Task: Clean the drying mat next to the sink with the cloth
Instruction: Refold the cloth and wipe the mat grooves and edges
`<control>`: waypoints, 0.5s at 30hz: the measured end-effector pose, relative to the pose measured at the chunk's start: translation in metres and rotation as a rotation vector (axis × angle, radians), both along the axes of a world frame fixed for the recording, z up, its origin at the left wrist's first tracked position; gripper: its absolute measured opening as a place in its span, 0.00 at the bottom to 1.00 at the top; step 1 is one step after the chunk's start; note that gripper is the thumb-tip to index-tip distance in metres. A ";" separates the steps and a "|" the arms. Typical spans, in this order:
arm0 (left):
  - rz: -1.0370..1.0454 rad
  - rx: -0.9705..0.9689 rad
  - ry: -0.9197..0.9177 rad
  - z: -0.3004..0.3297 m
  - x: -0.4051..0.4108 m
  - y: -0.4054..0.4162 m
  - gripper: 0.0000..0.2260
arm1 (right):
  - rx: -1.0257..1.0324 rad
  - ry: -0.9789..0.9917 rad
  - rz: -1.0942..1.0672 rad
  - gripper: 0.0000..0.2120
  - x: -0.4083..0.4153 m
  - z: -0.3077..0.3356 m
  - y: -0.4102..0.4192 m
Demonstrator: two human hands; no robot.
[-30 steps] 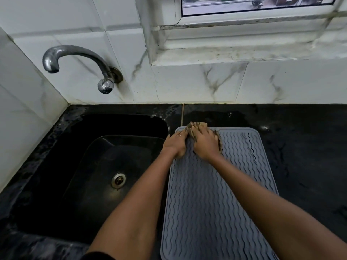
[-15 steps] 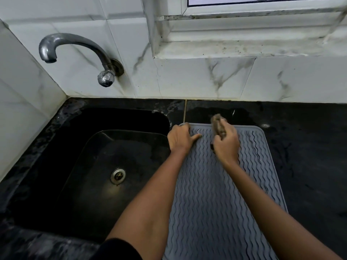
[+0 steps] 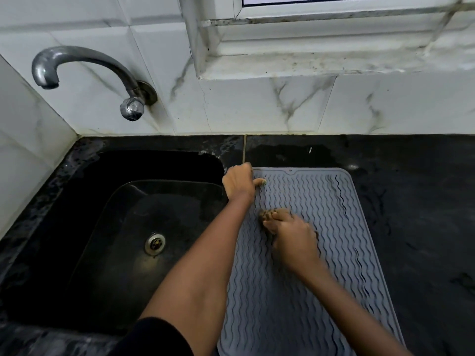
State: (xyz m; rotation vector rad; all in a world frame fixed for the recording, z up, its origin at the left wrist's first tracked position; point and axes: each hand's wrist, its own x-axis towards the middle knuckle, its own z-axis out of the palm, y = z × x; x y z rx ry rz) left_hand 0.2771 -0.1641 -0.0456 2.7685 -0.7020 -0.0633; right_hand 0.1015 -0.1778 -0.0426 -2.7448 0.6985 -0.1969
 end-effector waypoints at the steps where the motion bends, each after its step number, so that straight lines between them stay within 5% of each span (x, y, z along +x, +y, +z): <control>1: -0.008 0.000 -0.002 0.000 0.001 0.000 0.17 | 0.104 0.004 -0.060 0.14 0.007 0.006 -0.009; 3: -0.025 -0.011 0.005 -0.002 0.004 0.002 0.16 | 0.299 -0.119 -0.221 0.15 0.031 0.022 -0.030; 5: -0.045 -0.022 0.008 -0.002 0.007 0.004 0.14 | 0.238 -0.239 -0.273 0.12 0.064 0.027 -0.051; 9: -0.053 -0.013 -0.006 -0.004 0.005 0.005 0.14 | 0.048 0.121 -0.131 0.26 0.094 -0.001 -0.047; 15: -0.056 -0.014 -0.027 -0.004 0.005 0.004 0.17 | -0.125 -0.035 -0.017 0.28 -0.002 -0.023 0.012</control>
